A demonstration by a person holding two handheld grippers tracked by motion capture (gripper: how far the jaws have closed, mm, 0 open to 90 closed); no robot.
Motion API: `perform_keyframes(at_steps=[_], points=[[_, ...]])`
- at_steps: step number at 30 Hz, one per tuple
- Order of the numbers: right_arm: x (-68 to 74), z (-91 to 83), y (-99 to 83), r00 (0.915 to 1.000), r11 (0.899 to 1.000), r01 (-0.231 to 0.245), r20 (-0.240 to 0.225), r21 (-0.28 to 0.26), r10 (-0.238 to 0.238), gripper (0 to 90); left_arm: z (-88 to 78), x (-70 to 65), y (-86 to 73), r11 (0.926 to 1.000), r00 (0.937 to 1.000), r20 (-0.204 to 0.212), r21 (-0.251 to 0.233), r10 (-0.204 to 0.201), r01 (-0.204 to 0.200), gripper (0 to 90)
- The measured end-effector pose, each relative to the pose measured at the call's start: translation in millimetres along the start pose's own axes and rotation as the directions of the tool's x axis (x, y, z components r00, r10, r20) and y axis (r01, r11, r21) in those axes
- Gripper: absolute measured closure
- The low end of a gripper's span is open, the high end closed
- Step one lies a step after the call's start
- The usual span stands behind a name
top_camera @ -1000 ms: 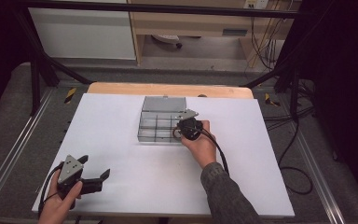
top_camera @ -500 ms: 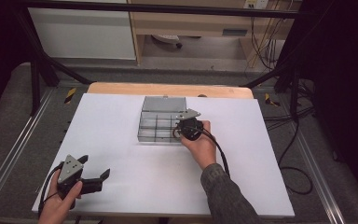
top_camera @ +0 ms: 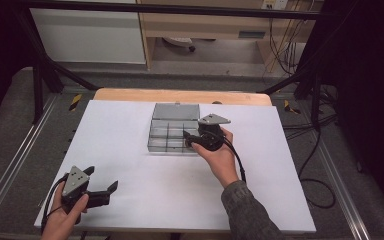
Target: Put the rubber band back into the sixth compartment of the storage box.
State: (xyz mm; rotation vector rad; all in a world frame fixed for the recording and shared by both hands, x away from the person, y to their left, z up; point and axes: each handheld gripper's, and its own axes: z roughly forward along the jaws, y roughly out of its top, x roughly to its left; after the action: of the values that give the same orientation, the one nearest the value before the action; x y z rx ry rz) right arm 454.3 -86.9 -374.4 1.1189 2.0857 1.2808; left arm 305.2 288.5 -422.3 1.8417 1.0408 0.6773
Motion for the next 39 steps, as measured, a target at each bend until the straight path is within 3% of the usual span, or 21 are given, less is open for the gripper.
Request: perform_keyframes(at_steps=[8,19,27,39], points=[[-6.1,-22.3,3.1,0.9988,0.998,-0.048,0.003,-0.041,0.048,11.5,-0.1,0.3,-0.1,1.0,1.0,-0.004,0.0,-0.001,0.001,5.0],[-22.5,-56.5,-7.6,0.9985,0.995,-0.038,0.036,-0.089,0.042,5.0,-0.4,0.7,-0.3,1.0,1.0,-0.007,-0.003,-0.005,0.005,5.0],[-39.7,-85.2,-41.0,0.9965,0.995,-0.048,0.064,-0.087,0.054,6.7,-2.0,2.0,0.5,0.9998,0.9999,-0.015,-0.02,-0.009,0.009,4.9],[-62.9,-130.6,-98.9,0.9891,0.989,-0.088,0.107,-0.12,0.101,5.3,-8.1,9.2,0.8,0.9969,0.9976,-0.05,-0.065,-0.048,0.045,4.8]])
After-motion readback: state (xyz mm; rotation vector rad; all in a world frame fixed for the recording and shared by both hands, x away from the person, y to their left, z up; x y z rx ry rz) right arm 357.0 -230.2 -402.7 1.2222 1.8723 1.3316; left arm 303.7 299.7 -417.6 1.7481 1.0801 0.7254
